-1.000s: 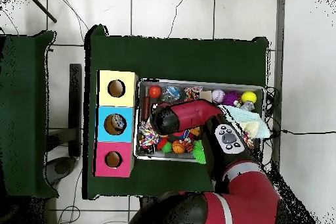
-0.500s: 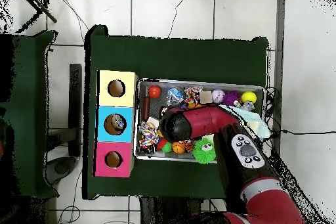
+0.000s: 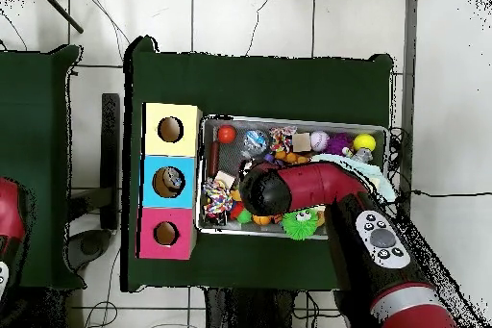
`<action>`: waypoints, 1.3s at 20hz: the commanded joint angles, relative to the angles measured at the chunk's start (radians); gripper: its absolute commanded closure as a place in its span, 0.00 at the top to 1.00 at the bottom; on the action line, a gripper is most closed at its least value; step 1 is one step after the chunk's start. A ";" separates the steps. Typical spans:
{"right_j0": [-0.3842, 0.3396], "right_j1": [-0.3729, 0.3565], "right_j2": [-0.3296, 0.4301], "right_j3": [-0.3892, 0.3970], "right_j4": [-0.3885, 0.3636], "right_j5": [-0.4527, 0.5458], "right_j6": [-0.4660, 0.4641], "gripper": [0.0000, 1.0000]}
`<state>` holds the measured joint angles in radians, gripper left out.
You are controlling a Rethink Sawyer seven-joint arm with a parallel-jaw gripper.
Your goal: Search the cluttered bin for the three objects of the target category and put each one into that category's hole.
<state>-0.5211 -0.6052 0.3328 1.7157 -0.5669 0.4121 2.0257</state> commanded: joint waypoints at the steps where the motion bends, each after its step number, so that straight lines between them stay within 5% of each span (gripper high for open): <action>1: -0.030 -0.015 0.095 0.056 0.014 0.116 -0.126 0.00; 7: -0.028 -0.035 0.076 0.049 -0.004 0.166 -0.142 0.00; 18: -0.048 -0.204 -0.023 0.047 -0.003 0.453 -0.175 0.00; 26: -0.050 -0.232 -0.027 0.044 -0.036 0.467 -0.125 0.00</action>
<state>-0.5505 -0.7996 0.3248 1.7203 -0.5708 0.8098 2.0257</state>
